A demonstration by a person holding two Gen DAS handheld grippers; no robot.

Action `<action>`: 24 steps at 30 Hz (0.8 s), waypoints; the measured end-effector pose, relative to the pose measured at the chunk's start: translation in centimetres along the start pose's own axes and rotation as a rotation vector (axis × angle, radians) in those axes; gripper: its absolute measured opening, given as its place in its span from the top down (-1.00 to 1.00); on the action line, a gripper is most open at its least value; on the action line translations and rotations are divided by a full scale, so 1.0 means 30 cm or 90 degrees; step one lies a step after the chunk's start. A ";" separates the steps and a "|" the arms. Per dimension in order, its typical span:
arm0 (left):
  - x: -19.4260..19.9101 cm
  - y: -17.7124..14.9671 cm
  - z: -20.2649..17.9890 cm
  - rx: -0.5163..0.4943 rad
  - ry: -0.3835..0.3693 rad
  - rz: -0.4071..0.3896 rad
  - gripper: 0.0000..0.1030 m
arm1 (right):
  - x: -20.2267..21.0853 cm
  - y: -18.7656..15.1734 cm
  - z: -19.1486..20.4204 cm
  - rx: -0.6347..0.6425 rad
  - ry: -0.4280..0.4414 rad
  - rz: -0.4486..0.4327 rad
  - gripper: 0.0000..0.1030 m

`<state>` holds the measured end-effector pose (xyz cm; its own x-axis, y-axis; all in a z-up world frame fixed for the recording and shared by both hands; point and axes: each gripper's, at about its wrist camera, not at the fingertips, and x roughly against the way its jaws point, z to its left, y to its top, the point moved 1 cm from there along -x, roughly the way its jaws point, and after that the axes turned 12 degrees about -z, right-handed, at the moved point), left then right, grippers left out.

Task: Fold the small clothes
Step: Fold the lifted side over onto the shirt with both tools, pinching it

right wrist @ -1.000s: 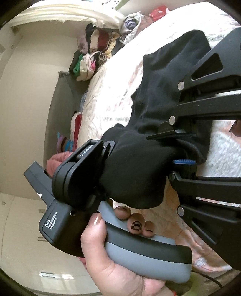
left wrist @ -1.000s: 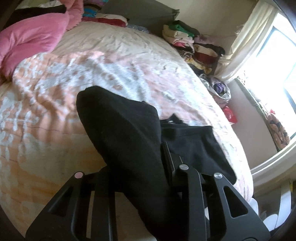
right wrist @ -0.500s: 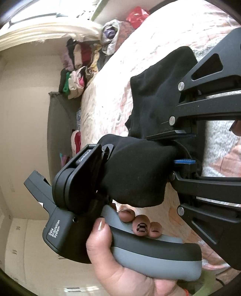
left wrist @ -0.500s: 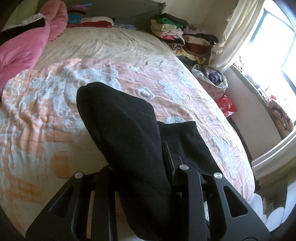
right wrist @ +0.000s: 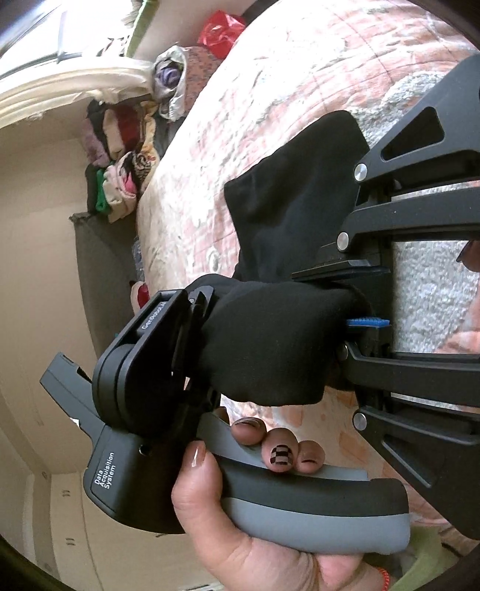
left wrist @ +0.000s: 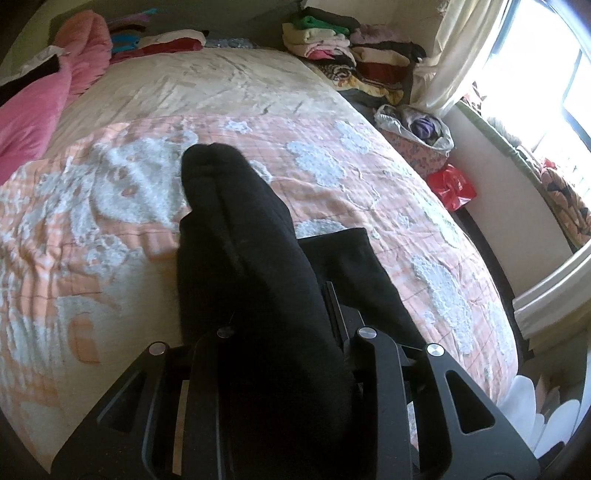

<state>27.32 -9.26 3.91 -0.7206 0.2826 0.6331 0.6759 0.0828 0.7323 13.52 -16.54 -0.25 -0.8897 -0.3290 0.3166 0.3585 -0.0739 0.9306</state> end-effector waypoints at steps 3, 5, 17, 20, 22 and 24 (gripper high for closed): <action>-0.021 0.003 -0.029 -0.006 0.001 0.005 0.62 | 0.003 0.001 -0.030 -0.022 -0.003 0.003 0.72; -0.037 0.004 -0.047 -0.011 0.001 0.010 0.62 | 0.005 0.000 -0.051 -0.033 -0.006 0.005 0.72; -0.166 -0.004 -0.134 -0.029 0.009 0.050 0.62 | -0.014 -0.026 -0.164 -0.104 -0.015 0.025 0.72; -0.196 -0.005 -0.149 -0.030 0.011 0.058 0.62 | -0.017 -0.034 -0.186 -0.118 -0.015 0.029 0.73; -0.214 -0.007 -0.153 -0.029 0.012 0.063 0.62 | -0.021 -0.039 -0.198 -0.125 -0.015 0.030 0.73; -0.229 -0.010 -0.156 -0.027 0.012 0.067 0.62 | -0.024 -0.042 -0.206 -0.131 -0.015 0.033 0.73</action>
<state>31.34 -15.71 0.50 -0.6488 0.2692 0.7118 0.7415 0.0133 0.6709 15.44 -22.04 -2.78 -0.8741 -0.3151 0.3698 0.4520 -0.2482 0.8568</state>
